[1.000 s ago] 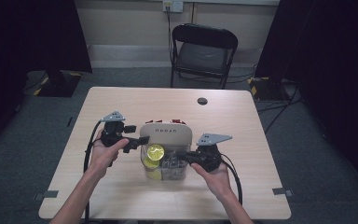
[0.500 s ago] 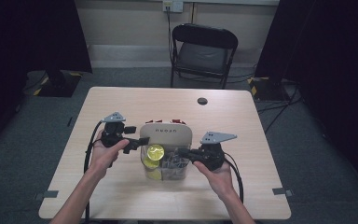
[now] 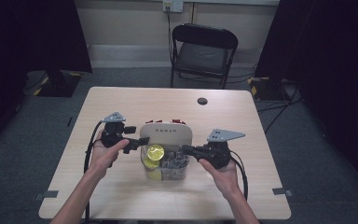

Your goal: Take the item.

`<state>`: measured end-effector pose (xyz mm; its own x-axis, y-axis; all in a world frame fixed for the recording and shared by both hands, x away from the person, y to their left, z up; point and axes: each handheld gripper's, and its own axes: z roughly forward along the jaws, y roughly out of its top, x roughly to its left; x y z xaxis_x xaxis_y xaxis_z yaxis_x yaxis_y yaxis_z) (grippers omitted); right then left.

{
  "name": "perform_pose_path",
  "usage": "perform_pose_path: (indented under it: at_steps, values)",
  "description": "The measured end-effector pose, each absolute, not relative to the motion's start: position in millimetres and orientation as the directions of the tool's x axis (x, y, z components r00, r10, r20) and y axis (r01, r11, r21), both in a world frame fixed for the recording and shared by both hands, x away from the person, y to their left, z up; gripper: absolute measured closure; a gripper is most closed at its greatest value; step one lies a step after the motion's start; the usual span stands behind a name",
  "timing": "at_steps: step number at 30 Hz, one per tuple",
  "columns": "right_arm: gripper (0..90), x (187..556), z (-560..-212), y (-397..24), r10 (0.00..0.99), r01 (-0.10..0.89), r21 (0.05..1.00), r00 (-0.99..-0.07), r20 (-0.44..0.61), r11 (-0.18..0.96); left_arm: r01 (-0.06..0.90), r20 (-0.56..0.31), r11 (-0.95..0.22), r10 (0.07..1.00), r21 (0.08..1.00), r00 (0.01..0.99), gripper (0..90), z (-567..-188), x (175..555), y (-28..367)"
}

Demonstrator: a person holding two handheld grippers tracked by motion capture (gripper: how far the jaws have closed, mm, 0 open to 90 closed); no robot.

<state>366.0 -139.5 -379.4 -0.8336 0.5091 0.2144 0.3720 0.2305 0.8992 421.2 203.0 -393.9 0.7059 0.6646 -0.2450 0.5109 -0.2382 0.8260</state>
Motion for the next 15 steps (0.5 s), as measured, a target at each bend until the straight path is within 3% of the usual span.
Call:
perform_pose_path:
  at_steps: [15]
  values:
    - [90.0, 361, -365, -160, 0.532, 0.348, 0.919, -0.822, 0.204, 0.185, 0.516, -0.252, -0.232, 0.666, 0.825, 0.702, 15.6, -394, 422, 203]
